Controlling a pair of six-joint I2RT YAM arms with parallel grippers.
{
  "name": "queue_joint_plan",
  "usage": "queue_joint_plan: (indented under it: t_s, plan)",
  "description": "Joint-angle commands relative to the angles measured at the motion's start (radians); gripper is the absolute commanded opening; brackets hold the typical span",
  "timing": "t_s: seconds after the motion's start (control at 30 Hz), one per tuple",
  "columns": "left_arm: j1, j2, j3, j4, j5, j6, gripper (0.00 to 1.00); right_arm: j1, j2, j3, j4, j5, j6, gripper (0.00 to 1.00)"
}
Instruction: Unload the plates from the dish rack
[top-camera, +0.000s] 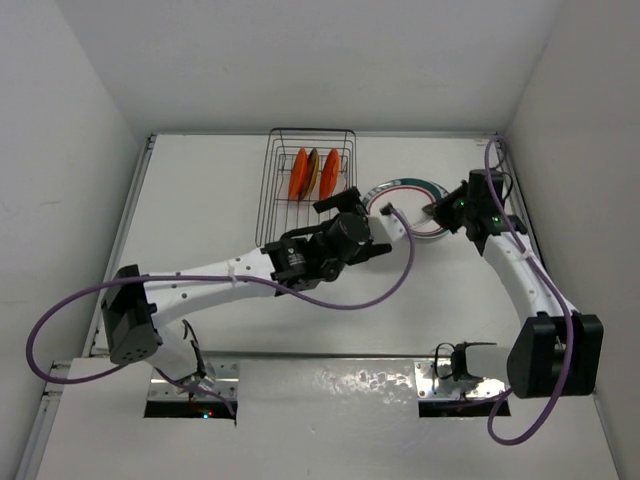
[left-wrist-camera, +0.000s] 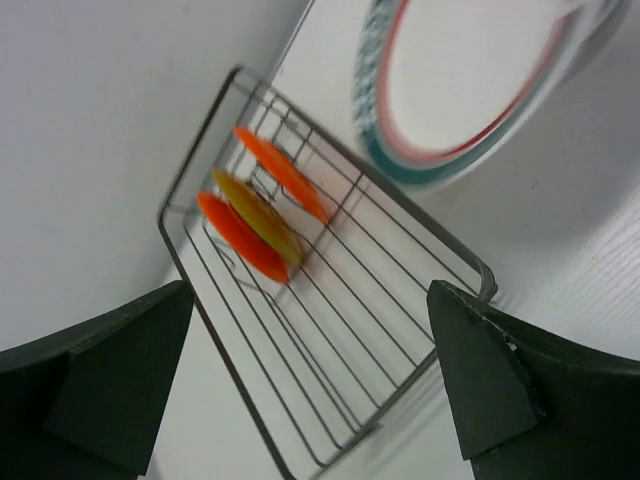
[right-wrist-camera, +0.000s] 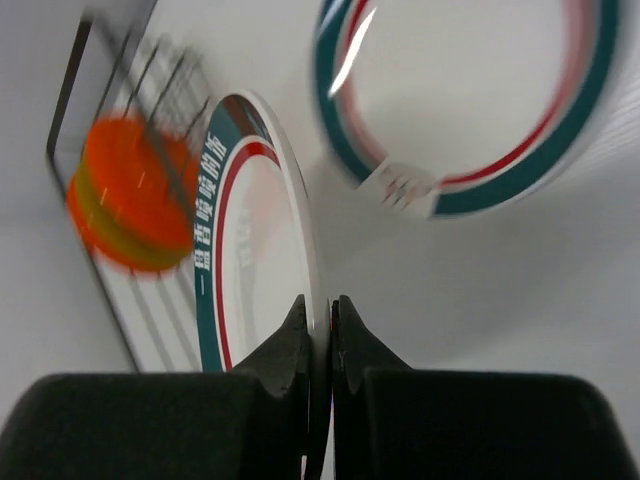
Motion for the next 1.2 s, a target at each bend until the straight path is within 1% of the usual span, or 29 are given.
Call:
queue_joint_plan:
  t_s: [0.0, 0.03, 0.07, 0.1, 0.13, 0.3, 0.37, 0.4, 0.43, 0.47, 0.5, 0.53, 0.57, 0.6, 0.63, 0.67, 0.73, 0.77, 0.8, 0.83, 0.87, 0.93, 0.97, 1.0, 1.1, 1.17]
  plan:
    - [0.071, -0.077, 0.05, -0.089, -0.116, -0.308, 1.0, -0.055, -0.066, -0.111, 0.229, 0.295, 0.082, 0.0]
    - [0.094, -0.086, 0.058, -0.128, -0.11, -0.424, 1.0, -0.06, -0.066, -0.143, 0.257, 0.326, 0.106, 0.0]
    - [0.149, -0.097, 0.064, -0.166, -0.093, -0.479, 1.0, -0.066, -0.062, -0.203, 0.357, 0.346, 0.108, 0.0]
    - [0.175, -0.1, 0.072, -0.24, -0.046, -0.522, 1.0, -0.069, -0.054, -0.227, 0.414, 0.358, 0.106, 0.0]
    - [0.207, -0.105, 0.079, -0.272, -0.032, -0.584, 1.0, -0.071, -0.034, -0.255, 0.462, 0.398, 0.108, 0.0]
    - [0.223, -0.106, 0.116, -0.412, 0.008, -0.695, 1.0, -0.083, 0.059, -0.295, 0.571, 0.446, 0.114, 0.0]
    - [0.238, -0.1, 0.145, -0.438, 0.005, -0.76, 1.0, -0.084, 0.095, -0.323, 0.617, 0.47, 0.137, 0.0]
    - [0.249, -0.099, 0.177, -0.464, 0.008, -0.819, 1.0, -0.086, 0.108, -0.329, 0.631, 0.473, 0.149, 0.0]
    - [0.293, -0.094, 0.197, -0.473, 0.031, -0.839, 1.0, -0.087, 0.124, -0.329, 0.654, 0.475, 0.145, 0.05]
    - [0.321, -0.082, 0.216, -0.481, 0.084, -0.862, 1.0, -0.086, 0.145, -0.32, 0.662, 0.466, 0.14, 0.08]
    - [0.346, -0.071, 0.256, -0.501, 0.107, -0.904, 1.0, -0.087, 0.203, -0.305, 0.662, 0.449, 0.134, 0.13]
    - [0.399, -0.062, 0.277, -0.509, 0.13, -0.916, 1.0, -0.086, 0.236, -0.263, 0.663, 0.426, 0.125, 0.2]
    - [0.424, -0.033, 0.299, -0.536, 0.155, -0.927, 1.0, -0.086, 0.301, -0.234, 0.66, 0.383, 0.109, 0.34]
    - [0.444, -0.018, 0.344, -0.547, 0.16, -0.942, 1.0, -0.084, 0.331, -0.205, 0.639, 0.362, 0.097, 0.39]
    - [0.483, 0.014, 0.365, -0.558, 0.163, -0.947, 1.0, -0.081, 0.352, -0.147, 0.571, 0.348, 0.092, 0.44]
    - [0.504, 0.025, 0.385, -0.565, 0.181, -0.95, 1.0, -0.08, 0.368, -0.122, 0.538, 0.336, 0.086, 0.61]
    - [0.559, 0.064, 0.425, -0.562, 0.206, -0.955, 1.0, -0.072, 0.38, -0.059, 0.403, 0.346, 0.059, 0.81]
    - [0.579, 0.077, 0.444, -0.552, 0.241, -0.956, 1.0, -0.066, 0.374, -0.038, 0.342, 0.396, 0.045, 0.99]
    - [0.618, 0.097, 0.457, -0.552, 0.264, -0.962, 1.0, -0.061, 0.372, -0.001, 0.244, 0.398, 0.037, 0.99]
    - [0.64, 0.143, 0.472, -0.55, 0.293, -0.965, 1.0, -0.063, 0.38, 0.018, 0.207, 0.376, 0.025, 0.99]
    - [0.671, 0.168, 0.504, -0.547, 0.342, -0.967, 1.0, -0.063, 0.401, 0.092, 0.062, 0.365, -0.013, 0.99]
    - [0.686, 0.246, 0.541, -0.547, 0.356, -0.964, 1.0, -0.061, 0.414, 0.163, -0.098, 0.383, -0.038, 0.99]
    - [0.691, 0.271, 0.582, -0.547, 0.356, -0.962, 1.0, -0.058, 0.405, 0.179, -0.146, 0.392, -0.053, 0.99]
    - [0.699, 0.321, 0.604, -0.549, 0.358, -0.964, 1.0, -0.054, 0.362, 0.17, -0.206, 0.424, -0.064, 0.99]
    - [0.717, 0.422, 0.693, -0.559, 0.397, -0.981, 1.0, -0.052, 0.279, 0.107, -0.221, 0.435, -0.104, 0.99]
    - [0.723, 0.462, 0.74, -0.558, 0.43, -0.996, 0.99, -0.052, 0.25, 0.098, -0.22, 0.397, -0.16, 0.99]
